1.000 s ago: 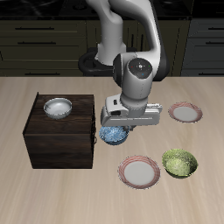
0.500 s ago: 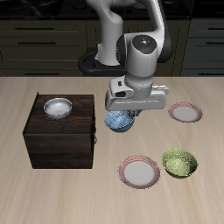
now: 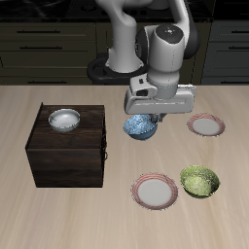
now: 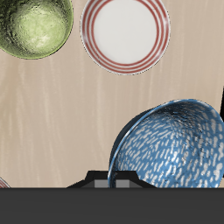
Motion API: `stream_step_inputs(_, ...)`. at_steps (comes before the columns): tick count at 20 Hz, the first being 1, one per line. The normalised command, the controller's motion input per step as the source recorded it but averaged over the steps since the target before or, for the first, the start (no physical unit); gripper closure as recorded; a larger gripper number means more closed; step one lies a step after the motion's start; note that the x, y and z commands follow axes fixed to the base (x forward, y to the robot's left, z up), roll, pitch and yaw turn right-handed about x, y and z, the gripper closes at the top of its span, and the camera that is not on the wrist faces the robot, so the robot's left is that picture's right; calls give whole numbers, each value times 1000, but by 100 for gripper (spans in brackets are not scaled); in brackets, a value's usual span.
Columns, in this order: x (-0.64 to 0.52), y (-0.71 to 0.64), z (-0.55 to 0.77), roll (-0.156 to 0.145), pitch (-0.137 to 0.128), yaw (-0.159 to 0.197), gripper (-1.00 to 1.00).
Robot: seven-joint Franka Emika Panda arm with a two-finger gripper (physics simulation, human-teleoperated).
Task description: Stack the blue bowl on the green bowl
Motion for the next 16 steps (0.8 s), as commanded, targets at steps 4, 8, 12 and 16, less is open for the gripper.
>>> stream_step_inputs(4, 104, 294, 219, 2, -22, -16, 100)
stream_step_inputs(8, 214, 364, 462, -12, -42, -33, 100)
stream_step_inputs(12, 215, 273, 381, -17, -44, -6, 100)
stream_step_inputs(16, 239, 91, 202, -29, -6, -20, 100)
